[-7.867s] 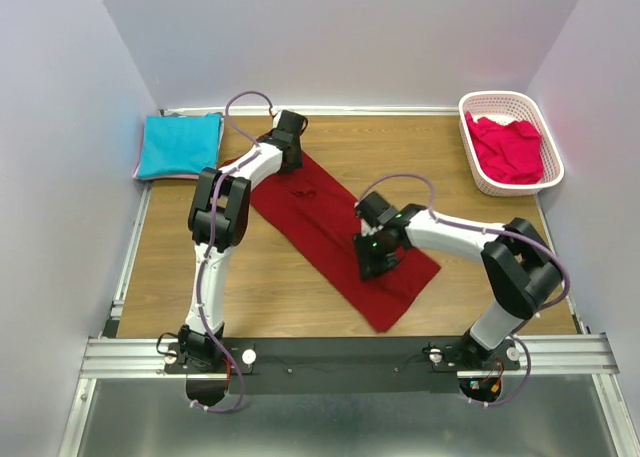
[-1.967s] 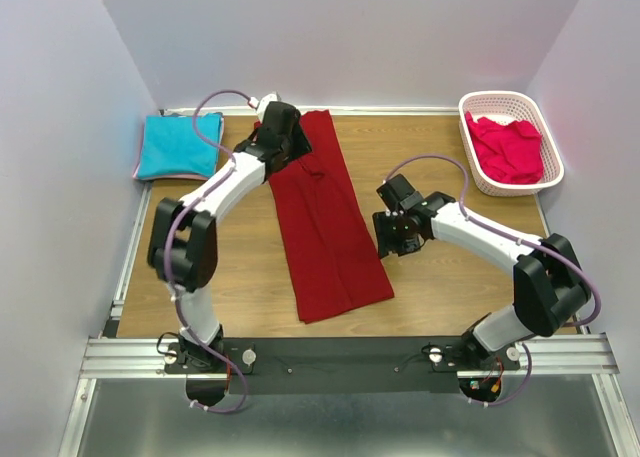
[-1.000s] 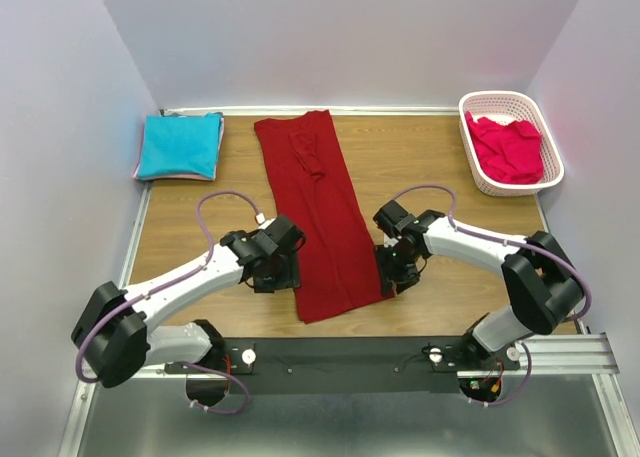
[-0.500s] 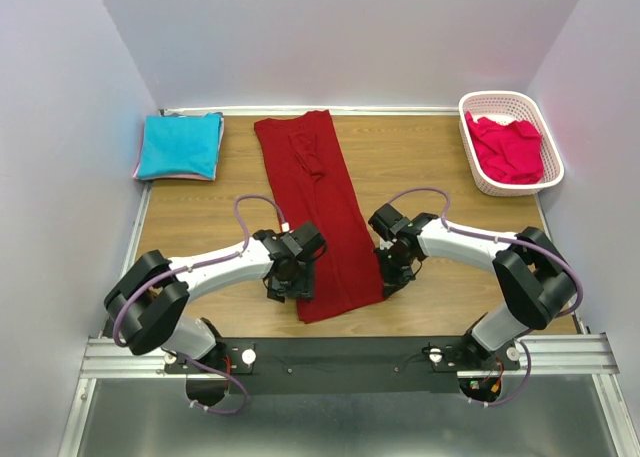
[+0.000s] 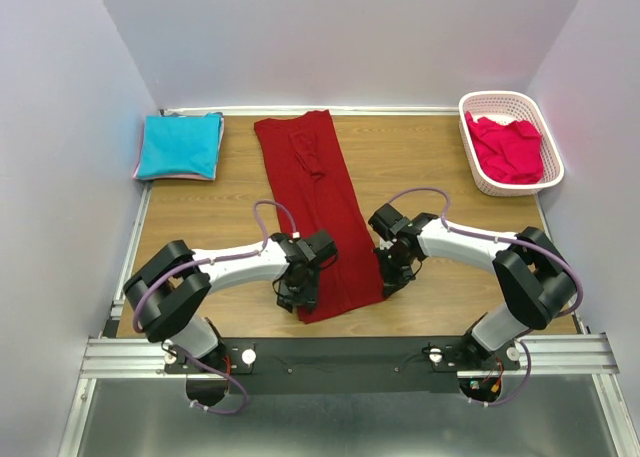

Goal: Fold and stack the t-shirts
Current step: Fold the tshirt

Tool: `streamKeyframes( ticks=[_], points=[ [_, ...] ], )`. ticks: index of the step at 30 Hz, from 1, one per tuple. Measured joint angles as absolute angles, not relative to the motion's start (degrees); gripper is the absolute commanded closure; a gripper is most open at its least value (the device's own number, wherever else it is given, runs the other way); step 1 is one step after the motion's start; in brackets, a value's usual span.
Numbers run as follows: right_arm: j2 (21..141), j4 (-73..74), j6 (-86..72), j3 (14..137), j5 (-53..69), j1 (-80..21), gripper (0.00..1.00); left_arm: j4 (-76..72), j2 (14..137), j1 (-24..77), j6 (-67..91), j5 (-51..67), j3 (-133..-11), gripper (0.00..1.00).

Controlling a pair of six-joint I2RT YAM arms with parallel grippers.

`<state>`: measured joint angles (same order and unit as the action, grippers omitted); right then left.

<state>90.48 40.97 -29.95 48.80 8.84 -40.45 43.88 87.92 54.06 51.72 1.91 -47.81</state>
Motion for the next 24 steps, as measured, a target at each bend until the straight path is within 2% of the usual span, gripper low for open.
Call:
streamKeyframes(
  ticks=[5,8,12,13,24],
  points=[
    [90.48,40.95,-29.91,48.8,8.86,-40.45,0.99,45.15,90.21,55.44,52.12,2.04,-49.74,0.51],
    [90.48,40.82,-29.91,48.8,8.88,-40.45,0.99,46.06,92.58,56.86,52.23,2.15,-51.94,0.62],
    [90.37,40.56,-29.91,48.8,8.86,-40.45,0.99,45.54,93.47,58.04,52.58,2.66,-52.99,0.97],
    [90.32,40.49,-29.93,48.8,8.86,-40.45,0.99,45.34,93.47,58.28,52.77,2.66,-53.01,1.0],
    [84.84,40.88,-29.93,49.28,7.97,-40.4,1.0,45.39,88.66,56.05,52.93,2.68,-50.83,1.0]
  ],
)
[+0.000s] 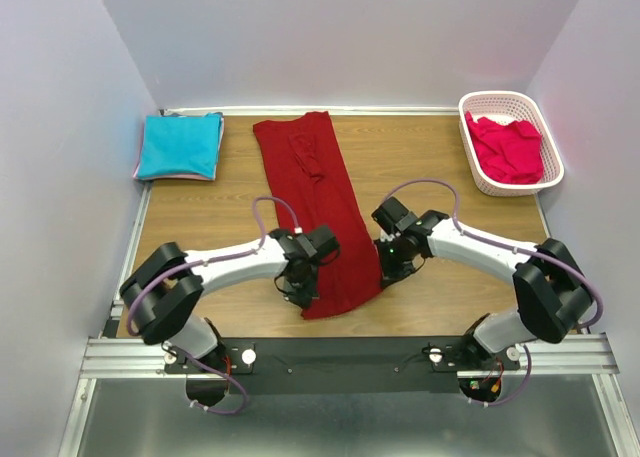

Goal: Fold and stack the t-shirts
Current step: Fold the tshirt

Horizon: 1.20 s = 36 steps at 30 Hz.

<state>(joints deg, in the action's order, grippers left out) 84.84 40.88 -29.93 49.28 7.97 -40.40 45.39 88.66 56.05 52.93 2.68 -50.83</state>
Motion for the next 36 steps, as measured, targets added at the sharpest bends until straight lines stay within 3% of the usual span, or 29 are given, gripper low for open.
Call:
streamKeyframes(
  ticks=[9,15,24,36],
  points=[
    [90.89,41.93,-26.22,67.4,6.24,-35.94,0.99,45.71,81.84,37.52,45.52,0.84,-56.27,1.0],
    [102.02,41.63,-22.46,83.55,4.6,-32.77,0.99,41.89,83.13,25.82,38.85,-1.74,-61.87,1.0],
    [114.78,40.99,-18.33,98.0,1.63,-31.59,0.99,32.82,94.59,19.31,32.1,-4.89,-68.34,1.0],
    [121.91,38.0,-16.36,100.14,-0.08,-29.91,0.99,24.51,103.68,17.37,27.81,-6.07,-71.68,1.0]
  ],
)
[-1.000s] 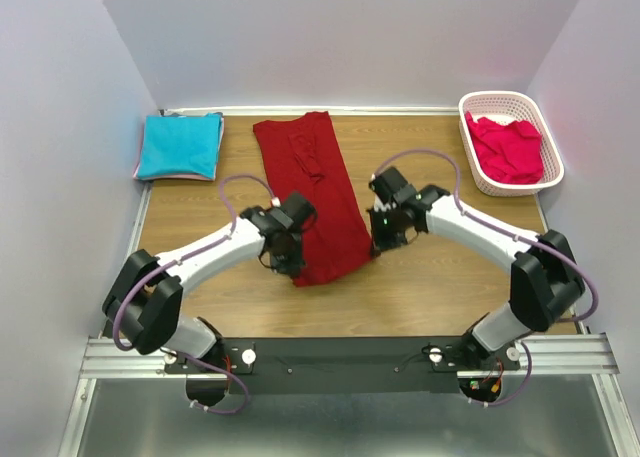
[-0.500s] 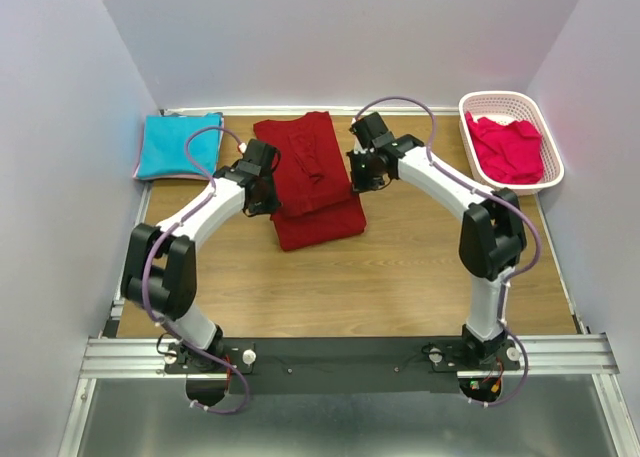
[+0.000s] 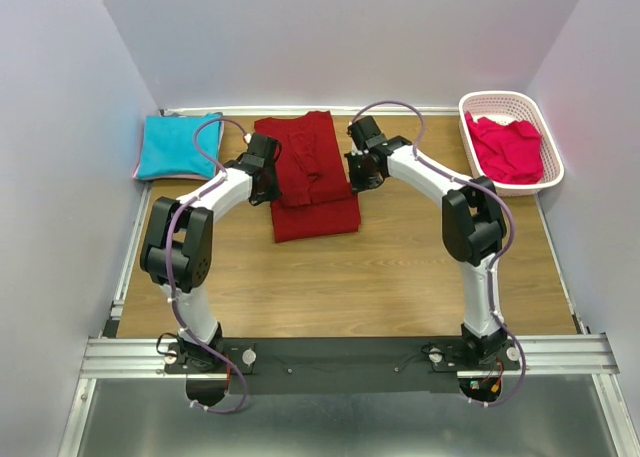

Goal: Fold and stack the t-shirts
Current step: Fold the tshirt

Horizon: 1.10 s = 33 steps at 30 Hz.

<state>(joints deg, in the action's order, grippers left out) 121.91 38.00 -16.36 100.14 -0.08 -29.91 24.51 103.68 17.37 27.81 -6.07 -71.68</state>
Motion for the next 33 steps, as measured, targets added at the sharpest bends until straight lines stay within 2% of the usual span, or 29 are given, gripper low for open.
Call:
streamKeyframes(
  ticks=[21,24,27,29,30,31,32,33],
  points=[
    [123.85,34.02,-15.75,101.69,0.49,-29.67,0.98,22.31,104.86,17.1,29.41,-9.87,-70.67,1.0],
    [124.14,33.43,-15.77,101.91,0.67,-29.67,0.89,22.15,104.88,16.93,29.67,-10.31,-70.67,0.86],
    [125.03,32.82,-15.33,101.91,0.69,-29.67,0.75,21.87,104.95,16.88,29.98,-10.98,-70.7,0.61],
    [125.45,32.97,-14.85,101.91,0.21,-29.65,0.66,22.0,104.92,16.69,29.87,-12.23,-70.7,0.5],
    [125.56,33.08,-14.39,101.91,-0.19,-29.5,0.64,22.0,104.92,16.51,30.13,-12.71,-70.7,0.44],
    [125.56,33.06,-13.91,101.91,-0.47,-29.36,0.62,22.11,104.64,16.25,30.11,-13.28,-70.67,0.31],
    [125.43,33.04,-13.41,101.97,-0.8,-29.23,0.6,22.44,104.07,16.08,29.91,-13.93,-70.67,0.25],
    [125.34,33.04,-13.21,101.97,-0.89,-29.23,0.59,22.5,103.2,15.97,30.06,-14.31,-70.63,0.25]
  ],
)
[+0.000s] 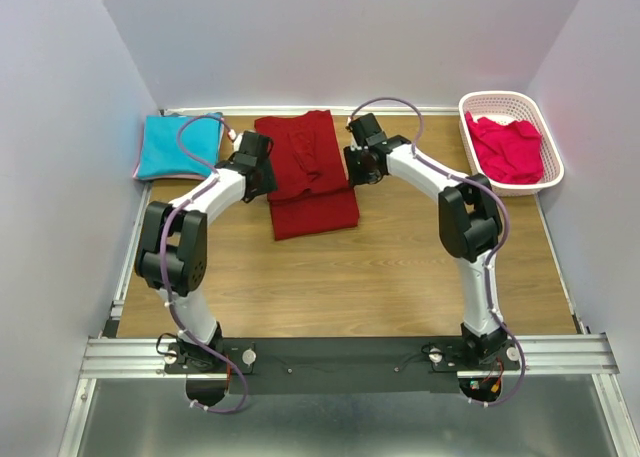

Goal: Fold and stack the t-shirts
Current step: Fold the tshirt

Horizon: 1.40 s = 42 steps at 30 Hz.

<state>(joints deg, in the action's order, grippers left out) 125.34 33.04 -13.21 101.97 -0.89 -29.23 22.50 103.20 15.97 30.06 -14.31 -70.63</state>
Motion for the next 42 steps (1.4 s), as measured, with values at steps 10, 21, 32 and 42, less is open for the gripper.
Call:
streamKeyframes(
  ticks=[10,21,32,42],
  points=[
    [119.39,30.59,-10.87,101.08,0.36,-33.34,0.67,20.23,85.23,22.33,34.94,-15.22,-67.61,0.6],
    [121.84,23.49,-13.47,94.61,8.27,-36.36,0.87,16.91,95.46,28.14,38.44,-7.22,-57.93,0.79],
    [129.88,22.02,-13.43,100.2,7.9,-36.16,0.88,15.22,97.82,28.08,38.44,-4.43,-55.48,0.79],
    [138.76,21.28,-12.36,119.31,3.29,-34.0,0.85,11.99,95.66,27.79,38.19,-2.81,-51.99,0.78]
  ],
)
